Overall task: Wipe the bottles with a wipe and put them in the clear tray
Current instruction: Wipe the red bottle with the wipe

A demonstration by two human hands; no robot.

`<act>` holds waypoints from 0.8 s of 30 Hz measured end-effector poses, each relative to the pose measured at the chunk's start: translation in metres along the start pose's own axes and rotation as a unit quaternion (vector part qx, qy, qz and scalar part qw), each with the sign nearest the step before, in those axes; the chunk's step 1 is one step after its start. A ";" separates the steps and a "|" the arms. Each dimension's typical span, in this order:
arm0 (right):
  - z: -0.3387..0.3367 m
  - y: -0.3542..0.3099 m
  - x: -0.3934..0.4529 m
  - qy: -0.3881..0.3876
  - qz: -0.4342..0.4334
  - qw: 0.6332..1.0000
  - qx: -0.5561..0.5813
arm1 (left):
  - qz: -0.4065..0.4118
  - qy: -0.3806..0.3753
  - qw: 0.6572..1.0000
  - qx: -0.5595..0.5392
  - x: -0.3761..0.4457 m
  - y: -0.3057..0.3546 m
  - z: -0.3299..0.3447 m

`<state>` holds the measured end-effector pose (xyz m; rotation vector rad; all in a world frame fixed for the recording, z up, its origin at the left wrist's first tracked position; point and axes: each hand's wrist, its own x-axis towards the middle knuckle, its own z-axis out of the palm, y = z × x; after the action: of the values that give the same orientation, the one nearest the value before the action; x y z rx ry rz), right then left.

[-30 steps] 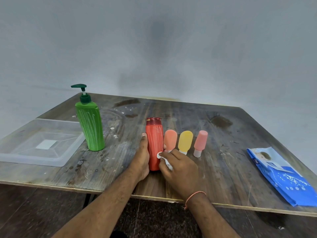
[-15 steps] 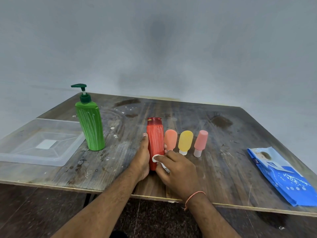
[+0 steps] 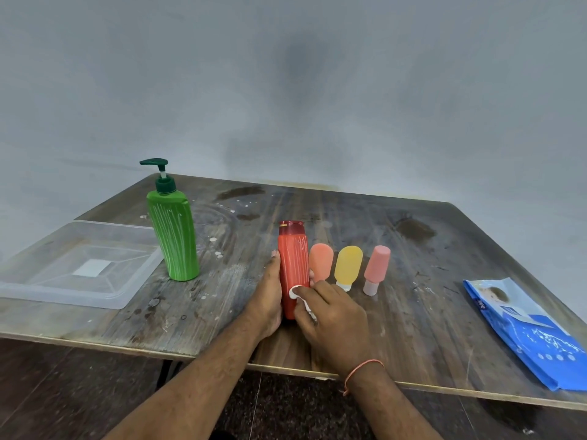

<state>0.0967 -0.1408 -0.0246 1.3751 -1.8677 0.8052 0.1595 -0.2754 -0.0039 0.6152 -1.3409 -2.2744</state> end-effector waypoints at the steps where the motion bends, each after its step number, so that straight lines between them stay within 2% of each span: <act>1: -0.001 0.000 0.000 -0.005 -0.011 1.000 -0.003 | 0.003 0.000 1.000 0.005 0.000 0.000 0.000; 4: -0.003 -0.003 0.001 -0.027 -0.042 0.999 -0.009 | 0.001 -0.005 1.000 0.011 -0.001 0.001 -0.002; 9: -0.002 -0.002 0.001 -0.012 -0.019 1.000 -0.022 | 0.006 -0.002 1.000 0.010 -0.002 0.001 0.000; 14: -0.004 -0.004 0.001 -0.039 -0.052 0.997 -0.029 | -0.003 0.001 1.000 0.018 -0.001 0.000 -0.003; 20: -0.004 -0.003 0.001 -0.026 -0.027 0.998 -0.043 | 0.000 0.001 1.000 0.011 -0.002 0.001 -0.001; 24: -0.005 -0.006 0.002 -0.044 -0.053 0.997 -0.040 | -0.002 0.001 1.000 0.019 -0.001 0.001 -0.003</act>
<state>0.1025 -0.1397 -0.0193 1.4659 -1.8551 0.6203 0.1621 -0.2768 -0.0044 0.6326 -1.3857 -2.2553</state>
